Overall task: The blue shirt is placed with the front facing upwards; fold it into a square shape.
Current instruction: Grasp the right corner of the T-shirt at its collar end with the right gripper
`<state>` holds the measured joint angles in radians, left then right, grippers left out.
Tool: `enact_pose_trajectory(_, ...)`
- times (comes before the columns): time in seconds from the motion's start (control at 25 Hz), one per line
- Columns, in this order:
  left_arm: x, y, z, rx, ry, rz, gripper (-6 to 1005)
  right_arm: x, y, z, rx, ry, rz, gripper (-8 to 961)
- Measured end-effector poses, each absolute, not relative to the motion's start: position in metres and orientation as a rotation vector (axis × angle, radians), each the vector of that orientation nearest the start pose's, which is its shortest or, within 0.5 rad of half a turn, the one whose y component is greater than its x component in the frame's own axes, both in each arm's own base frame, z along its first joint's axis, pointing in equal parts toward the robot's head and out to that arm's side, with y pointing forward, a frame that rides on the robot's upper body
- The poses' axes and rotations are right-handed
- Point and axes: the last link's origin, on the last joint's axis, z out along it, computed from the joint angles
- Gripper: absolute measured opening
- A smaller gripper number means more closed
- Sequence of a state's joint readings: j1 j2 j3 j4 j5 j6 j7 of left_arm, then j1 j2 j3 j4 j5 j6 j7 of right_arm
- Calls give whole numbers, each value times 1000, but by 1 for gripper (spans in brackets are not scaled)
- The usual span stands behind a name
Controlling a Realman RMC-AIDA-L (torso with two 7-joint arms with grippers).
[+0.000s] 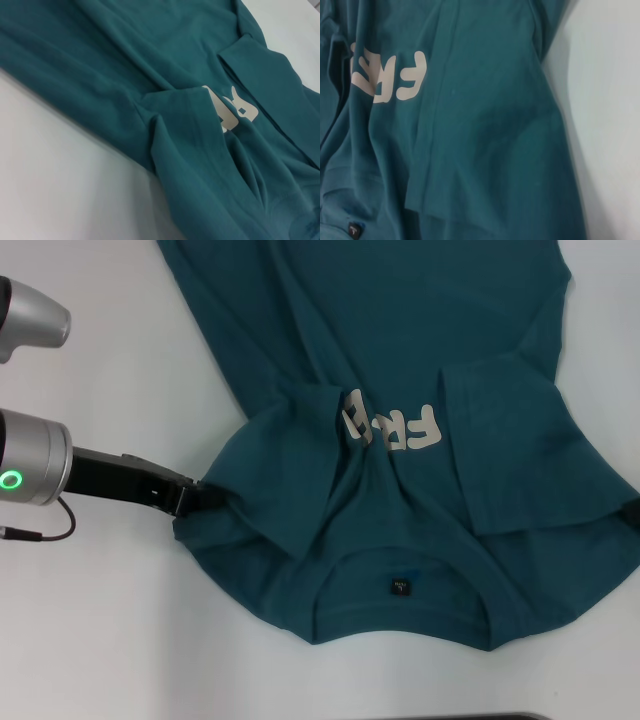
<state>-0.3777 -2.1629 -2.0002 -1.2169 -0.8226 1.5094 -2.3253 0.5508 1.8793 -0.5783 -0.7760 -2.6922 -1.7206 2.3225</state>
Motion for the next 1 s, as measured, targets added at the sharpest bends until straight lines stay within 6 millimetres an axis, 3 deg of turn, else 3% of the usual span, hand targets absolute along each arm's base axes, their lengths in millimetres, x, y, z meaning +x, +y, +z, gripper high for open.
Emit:
enact_pose_trajectory(0.16, -241, 310, -16, -2646, -1299, -23, 28, 352, 303, 93, -2247, 1870, -178, 565)
enact_pose_trajectory(0.88, -239, 310, -17, -2659, -1294, -18, 28, 350, 310, 85, -2266, 1811, -240, 540)
enact_pose_trajectory(1.0, -239, 310, -17, -2661, -1295, -17, 28, 347, 310, 82, -2305, 1786, -239, 436)
